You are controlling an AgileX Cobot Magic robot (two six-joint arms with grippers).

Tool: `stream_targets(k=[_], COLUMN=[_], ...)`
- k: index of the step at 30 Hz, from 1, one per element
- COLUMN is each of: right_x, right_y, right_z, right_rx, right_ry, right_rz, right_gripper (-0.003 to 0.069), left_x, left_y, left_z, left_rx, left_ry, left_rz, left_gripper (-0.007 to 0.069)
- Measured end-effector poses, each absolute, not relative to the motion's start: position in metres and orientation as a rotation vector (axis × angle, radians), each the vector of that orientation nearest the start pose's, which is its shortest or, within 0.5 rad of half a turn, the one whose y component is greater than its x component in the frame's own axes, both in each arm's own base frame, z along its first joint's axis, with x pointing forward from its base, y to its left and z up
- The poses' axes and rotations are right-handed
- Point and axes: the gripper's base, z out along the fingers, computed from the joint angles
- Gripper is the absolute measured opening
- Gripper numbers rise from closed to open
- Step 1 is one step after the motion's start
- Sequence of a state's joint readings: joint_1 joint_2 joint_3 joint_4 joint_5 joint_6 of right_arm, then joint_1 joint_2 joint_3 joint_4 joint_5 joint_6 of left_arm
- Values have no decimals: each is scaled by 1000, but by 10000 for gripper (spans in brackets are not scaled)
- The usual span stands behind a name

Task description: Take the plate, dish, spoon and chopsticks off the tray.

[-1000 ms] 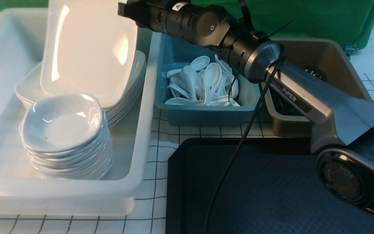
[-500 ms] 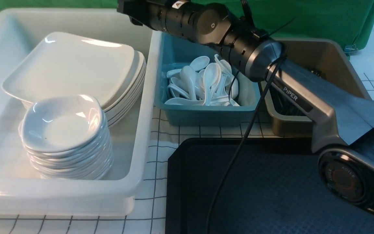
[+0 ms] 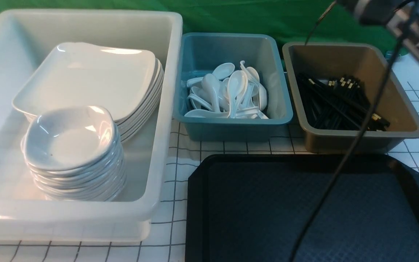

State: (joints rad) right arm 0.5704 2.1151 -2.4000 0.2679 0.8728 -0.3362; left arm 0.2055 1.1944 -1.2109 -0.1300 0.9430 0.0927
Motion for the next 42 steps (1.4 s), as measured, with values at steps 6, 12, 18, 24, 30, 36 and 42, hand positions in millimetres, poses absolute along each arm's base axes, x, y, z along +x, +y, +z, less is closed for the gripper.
stream_targets(k=[6,12,18,24,30,36,42], right_x=[367,338,310,291,288,285,272], right_y=[219,196,196,199,199,195,157], right_z=[453,488,512,524,526,528,552], right_rx=[-924,-901,-919,-944,-926,-911,-645], right_ry=[2040,1997,1924,1879,1886,1890,1909], right_rz=[347,336,374,406,424,398,153], right_gripper=[7,7,7,7,8,5,3], left_x=[277,319,357,383,403,407,383], left_y=[69,96,107,112,114,119,96], left_z=[339,278,234,218,221,249,317], left_rx=[-298,-399,-435,-484,-411,-354,-204], left_ry=[2489,2593,2642,2613,2510,2525,2493], left_rz=[31,31,-4,-67,-95,-85,-143], left_gripper=[-2,-2,-2,-2,-2,-2,-2])
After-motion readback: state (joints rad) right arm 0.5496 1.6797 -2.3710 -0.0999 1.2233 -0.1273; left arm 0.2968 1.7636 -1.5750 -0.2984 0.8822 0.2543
